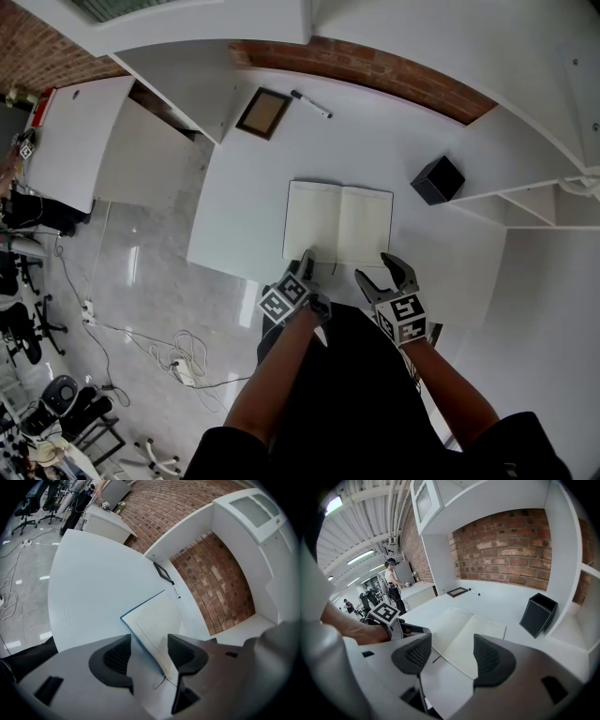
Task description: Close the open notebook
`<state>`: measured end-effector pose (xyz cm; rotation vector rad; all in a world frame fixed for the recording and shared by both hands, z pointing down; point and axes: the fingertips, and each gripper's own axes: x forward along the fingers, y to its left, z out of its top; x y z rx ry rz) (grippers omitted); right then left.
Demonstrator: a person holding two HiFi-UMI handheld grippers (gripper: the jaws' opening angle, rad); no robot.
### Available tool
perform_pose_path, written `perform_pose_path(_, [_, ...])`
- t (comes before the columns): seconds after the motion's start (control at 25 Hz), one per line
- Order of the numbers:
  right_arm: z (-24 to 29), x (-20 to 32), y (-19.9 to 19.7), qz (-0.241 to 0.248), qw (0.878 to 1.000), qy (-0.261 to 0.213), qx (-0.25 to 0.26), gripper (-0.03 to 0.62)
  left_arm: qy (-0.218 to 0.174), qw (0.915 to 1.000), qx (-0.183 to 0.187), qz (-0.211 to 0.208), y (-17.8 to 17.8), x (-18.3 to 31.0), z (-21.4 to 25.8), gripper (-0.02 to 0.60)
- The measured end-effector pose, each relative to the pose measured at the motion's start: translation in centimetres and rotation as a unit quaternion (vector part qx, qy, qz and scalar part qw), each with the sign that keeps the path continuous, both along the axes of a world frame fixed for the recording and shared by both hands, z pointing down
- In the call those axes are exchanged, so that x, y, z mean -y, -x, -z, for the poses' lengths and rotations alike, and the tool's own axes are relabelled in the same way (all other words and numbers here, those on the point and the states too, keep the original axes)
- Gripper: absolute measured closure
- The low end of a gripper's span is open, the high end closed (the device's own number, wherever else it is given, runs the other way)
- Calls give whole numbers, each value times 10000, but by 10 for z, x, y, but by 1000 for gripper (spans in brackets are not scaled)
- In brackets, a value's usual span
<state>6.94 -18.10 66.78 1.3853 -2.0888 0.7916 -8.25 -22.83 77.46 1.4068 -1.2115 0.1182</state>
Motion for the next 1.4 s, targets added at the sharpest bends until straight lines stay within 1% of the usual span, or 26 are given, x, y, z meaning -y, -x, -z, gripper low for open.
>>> perform_pose_path(0.16, [-2, 0, -2, 19, 10000, 43, -15, 330, -26, 9998, -173, -36, -2, 2, 0, 342])
perform_pose_path(0.24, [-4, 0, -3, 36, 10000, 38, -17, 330, -59, 9997, -219, -117, -7, 2, 0, 360])
perform_pose_path(0.36, [-5, -2, -4, 38, 10000, 53, -26, 330, -58, 9999, -126, -48, -5, 2, -1, 390])
perform_pose_path(0.44, [-5, -2, -5, 48, 10000, 65, -36, 330, -77, 9999, -70, 9, -2, 1, 0, 433])
perform_pose_path(0.56, [-4, -2, -8, 58, 10000, 54, -36, 332, -124, 9999, 23, -23, 1, -1, 1, 467])
perform_pose_path(0.64, [-5, -2, -10, 50, 10000, 62, -33, 333, -166, 9999, 35, -21, 1, -1, 3, 483])
perform_pose_path(0.72, [-5, -1, -11, 32, 10000, 70, -29, 335, -175, 9998, 11, 47, 2, -2, 6, 514])
perform_pose_path(0.84, [0, 0, -13, -28, 10000, 52, 7, 341, -209, 9998, 22, 70, 2, -3, 10, 528])
perform_pose_path(1.0, [4, 1, -14, -106, 9999, 13, 79, 345, -255, 9996, 124, -77, 0, -5, 17, 541])
perform_pose_path(1.2, [12, 0, -18, -196, 9995, -144, 220, 345, -498, 9980, 255, -290, -6, -5, 31, 554])
perform_pose_path(1.28, [14, 0, -20, -237, 9993, -169, 255, 347, -523, 9968, 403, -452, -10, -8, 35, 557])
perform_pose_path(1.4, [15, -3, -25, -318, 9989, -192, 295, 350, -662, 9924, 646, -814, -16, -10, 42, 558])
